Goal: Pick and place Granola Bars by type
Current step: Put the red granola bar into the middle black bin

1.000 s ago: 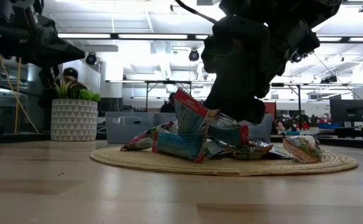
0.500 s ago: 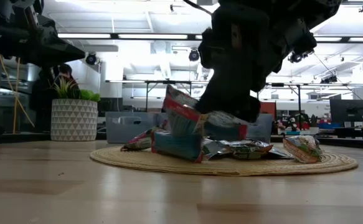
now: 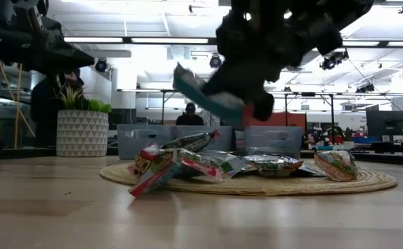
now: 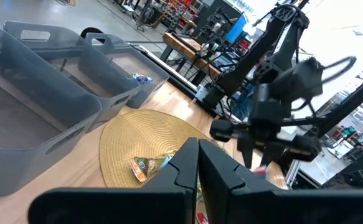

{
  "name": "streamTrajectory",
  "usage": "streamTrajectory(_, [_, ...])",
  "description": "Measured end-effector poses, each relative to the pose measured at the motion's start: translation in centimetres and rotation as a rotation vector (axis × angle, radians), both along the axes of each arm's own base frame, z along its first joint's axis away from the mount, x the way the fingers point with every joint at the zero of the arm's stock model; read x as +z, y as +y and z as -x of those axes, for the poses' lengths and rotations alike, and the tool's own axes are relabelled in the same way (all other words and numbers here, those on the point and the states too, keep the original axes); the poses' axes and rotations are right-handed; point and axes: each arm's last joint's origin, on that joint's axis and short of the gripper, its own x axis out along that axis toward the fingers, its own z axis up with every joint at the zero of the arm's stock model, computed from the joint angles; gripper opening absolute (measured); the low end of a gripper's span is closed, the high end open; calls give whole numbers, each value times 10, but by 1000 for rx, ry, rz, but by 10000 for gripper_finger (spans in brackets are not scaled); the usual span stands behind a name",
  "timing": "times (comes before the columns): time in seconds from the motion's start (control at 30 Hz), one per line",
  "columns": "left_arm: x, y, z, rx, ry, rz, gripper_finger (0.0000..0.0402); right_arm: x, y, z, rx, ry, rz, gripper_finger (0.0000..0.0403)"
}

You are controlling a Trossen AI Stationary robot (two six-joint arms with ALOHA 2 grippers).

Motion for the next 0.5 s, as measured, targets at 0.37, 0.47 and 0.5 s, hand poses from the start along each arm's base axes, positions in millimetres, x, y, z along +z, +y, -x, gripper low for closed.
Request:
streamTrajectory(0.37, [1, 0, 0, 7, -5, -1, 10, 73, -34, -2, -62, -327, 125, 34])
streamTrajectory(0.47, [1, 0, 0, 7, -5, -2, 10, 98, -45, -8, -78, -407, 195, 35])
streamTrajectory(0.5, [1, 0, 0, 7, -6, -2, 10, 106, -49, -10, -80, -424, 220, 35])
